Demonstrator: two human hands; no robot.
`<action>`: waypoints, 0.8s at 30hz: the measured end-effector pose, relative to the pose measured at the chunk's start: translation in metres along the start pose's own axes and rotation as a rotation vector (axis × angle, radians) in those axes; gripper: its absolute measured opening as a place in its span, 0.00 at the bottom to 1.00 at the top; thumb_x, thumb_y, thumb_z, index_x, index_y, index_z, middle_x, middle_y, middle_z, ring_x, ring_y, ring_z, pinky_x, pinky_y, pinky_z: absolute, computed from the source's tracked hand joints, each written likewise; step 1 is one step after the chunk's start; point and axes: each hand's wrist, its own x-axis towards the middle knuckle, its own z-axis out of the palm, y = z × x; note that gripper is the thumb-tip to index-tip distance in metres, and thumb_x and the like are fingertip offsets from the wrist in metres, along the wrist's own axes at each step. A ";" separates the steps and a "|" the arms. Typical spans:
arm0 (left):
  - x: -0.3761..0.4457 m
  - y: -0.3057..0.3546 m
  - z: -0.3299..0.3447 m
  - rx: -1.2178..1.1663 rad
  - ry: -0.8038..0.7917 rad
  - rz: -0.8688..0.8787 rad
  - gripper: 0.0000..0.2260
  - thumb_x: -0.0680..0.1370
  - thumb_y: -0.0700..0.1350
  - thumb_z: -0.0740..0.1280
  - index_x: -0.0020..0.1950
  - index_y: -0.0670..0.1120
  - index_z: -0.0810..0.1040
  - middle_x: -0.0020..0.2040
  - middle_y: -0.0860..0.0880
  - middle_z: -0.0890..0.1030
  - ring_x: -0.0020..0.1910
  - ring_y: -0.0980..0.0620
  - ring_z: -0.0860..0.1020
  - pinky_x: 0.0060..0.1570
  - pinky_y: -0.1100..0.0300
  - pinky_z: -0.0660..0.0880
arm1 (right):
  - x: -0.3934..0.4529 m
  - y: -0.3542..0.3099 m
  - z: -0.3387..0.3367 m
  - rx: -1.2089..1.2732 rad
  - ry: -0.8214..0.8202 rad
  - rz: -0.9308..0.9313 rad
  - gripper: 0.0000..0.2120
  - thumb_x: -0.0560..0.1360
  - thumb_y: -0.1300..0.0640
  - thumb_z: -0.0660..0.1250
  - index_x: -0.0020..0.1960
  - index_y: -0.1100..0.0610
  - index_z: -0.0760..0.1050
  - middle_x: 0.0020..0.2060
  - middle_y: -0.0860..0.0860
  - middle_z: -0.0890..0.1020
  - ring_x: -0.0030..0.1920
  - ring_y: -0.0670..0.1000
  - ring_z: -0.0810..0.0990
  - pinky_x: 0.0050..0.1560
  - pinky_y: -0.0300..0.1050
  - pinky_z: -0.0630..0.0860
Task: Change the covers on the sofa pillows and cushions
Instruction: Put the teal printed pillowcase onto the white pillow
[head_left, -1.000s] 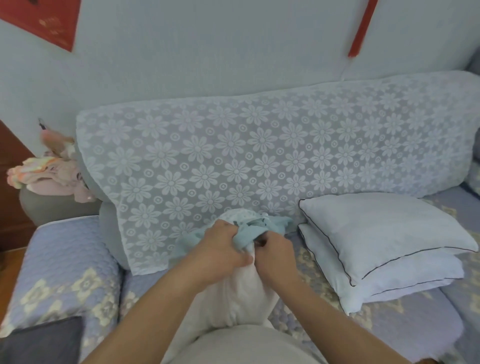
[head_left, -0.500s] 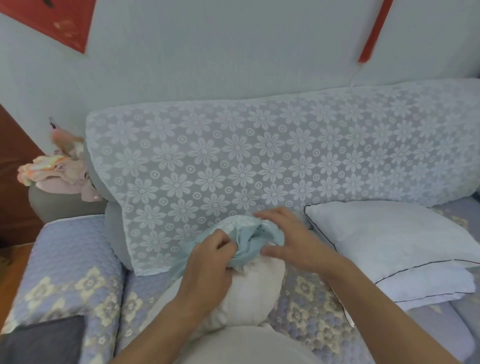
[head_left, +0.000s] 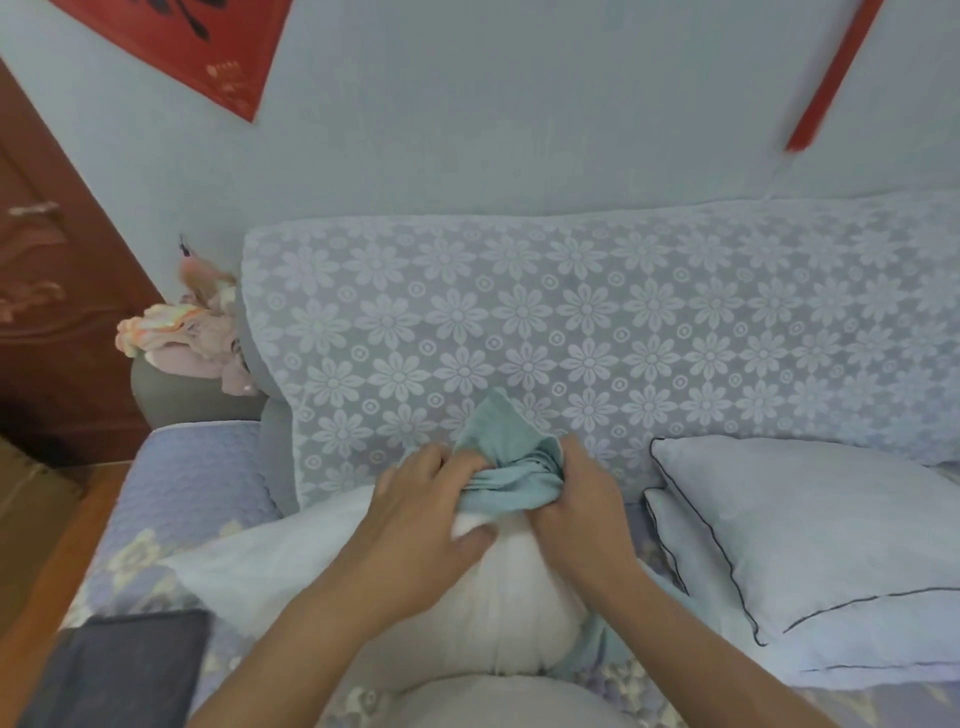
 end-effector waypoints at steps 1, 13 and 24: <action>-0.002 -0.007 0.005 0.065 -0.033 0.027 0.18 0.75 0.53 0.71 0.57 0.64 0.65 0.51 0.61 0.67 0.52 0.60 0.66 0.57 0.60 0.61 | -0.003 0.004 0.000 -0.033 -0.031 -0.001 0.08 0.73 0.61 0.67 0.43 0.53 0.68 0.32 0.48 0.78 0.35 0.50 0.76 0.38 0.50 0.73; 0.006 -0.002 0.049 0.239 0.385 0.555 0.11 0.79 0.35 0.66 0.39 0.46 0.72 0.35 0.47 0.71 0.35 0.46 0.69 0.44 0.54 0.67 | 0.025 0.006 -0.067 -0.083 -0.828 0.257 0.23 0.72 0.27 0.61 0.53 0.42 0.78 0.49 0.49 0.84 0.47 0.50 0.82 0.51 0.54 0.80; 0.029 0.007 0.049 0.193 0.381 0.625 0.12 0.75 0.33 0.71 0.34 0.45 0.74 0.38 0.47 0.75 0.37 0.48 0.72 0.45 0.54 0.68 | 0.020 0.002 -0.080 -0.158 -0.705 0.173 0.16 0.73 0.38 0.70 0.56 0.40 0.70 0.44 0.46 0.84 0.44 0.46 0.82 0.47 0.48 0.78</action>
